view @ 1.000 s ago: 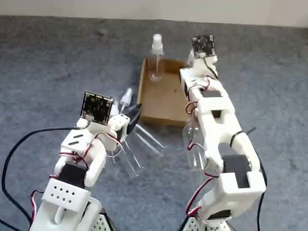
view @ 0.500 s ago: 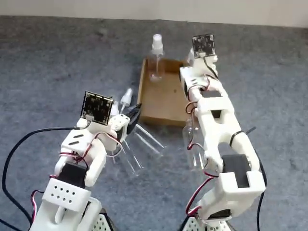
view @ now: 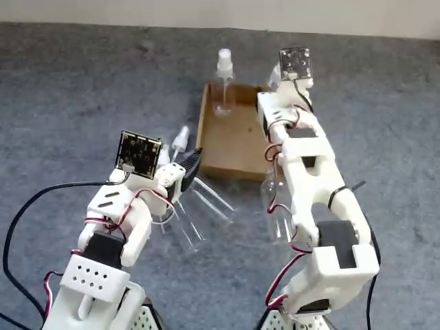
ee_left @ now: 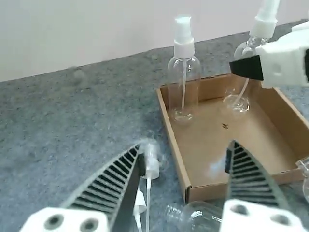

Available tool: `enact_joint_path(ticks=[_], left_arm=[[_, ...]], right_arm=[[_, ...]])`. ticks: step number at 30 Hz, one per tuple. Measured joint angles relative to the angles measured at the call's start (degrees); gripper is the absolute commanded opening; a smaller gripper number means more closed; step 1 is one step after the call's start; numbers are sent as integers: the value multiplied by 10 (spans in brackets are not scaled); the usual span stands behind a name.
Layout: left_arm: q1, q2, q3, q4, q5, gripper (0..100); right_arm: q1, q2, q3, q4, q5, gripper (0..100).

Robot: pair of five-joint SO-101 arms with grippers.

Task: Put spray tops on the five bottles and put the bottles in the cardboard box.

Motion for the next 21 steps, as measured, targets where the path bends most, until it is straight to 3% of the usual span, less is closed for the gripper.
enact_joint_path(ticks=[18,21], left_arm=[[0,0,0,0,0,213],[0,0,0,-1,0,213]], right_arm=[[0,102,-112,44,-5,5],[0,102,-112,55,-4,54]])
